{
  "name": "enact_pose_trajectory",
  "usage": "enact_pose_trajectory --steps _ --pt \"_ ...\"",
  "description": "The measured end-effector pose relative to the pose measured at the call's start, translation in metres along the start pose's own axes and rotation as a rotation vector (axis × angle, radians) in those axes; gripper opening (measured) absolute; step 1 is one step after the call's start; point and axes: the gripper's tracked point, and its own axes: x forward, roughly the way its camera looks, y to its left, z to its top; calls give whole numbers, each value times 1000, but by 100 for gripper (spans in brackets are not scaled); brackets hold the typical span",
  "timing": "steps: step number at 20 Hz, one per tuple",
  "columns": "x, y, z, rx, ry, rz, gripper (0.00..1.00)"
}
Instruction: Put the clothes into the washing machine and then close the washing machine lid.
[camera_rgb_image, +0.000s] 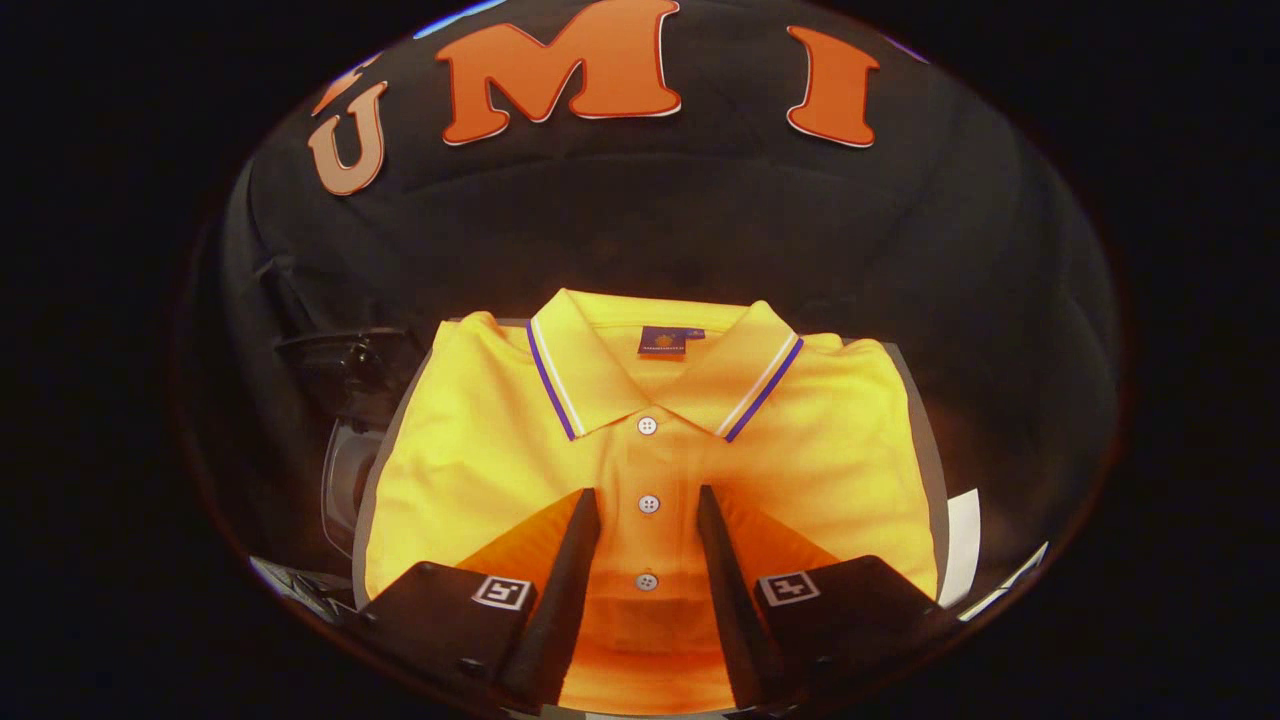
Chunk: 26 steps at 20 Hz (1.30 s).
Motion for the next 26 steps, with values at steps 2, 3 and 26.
enact_pose_trajectory --steps 2,3,26 --pt "1 -1 -1 -16 28 -11 50" --pt "1 -1 1 -18 34 -12 41" --pt "-148 -5 53 309 -797 317 8"
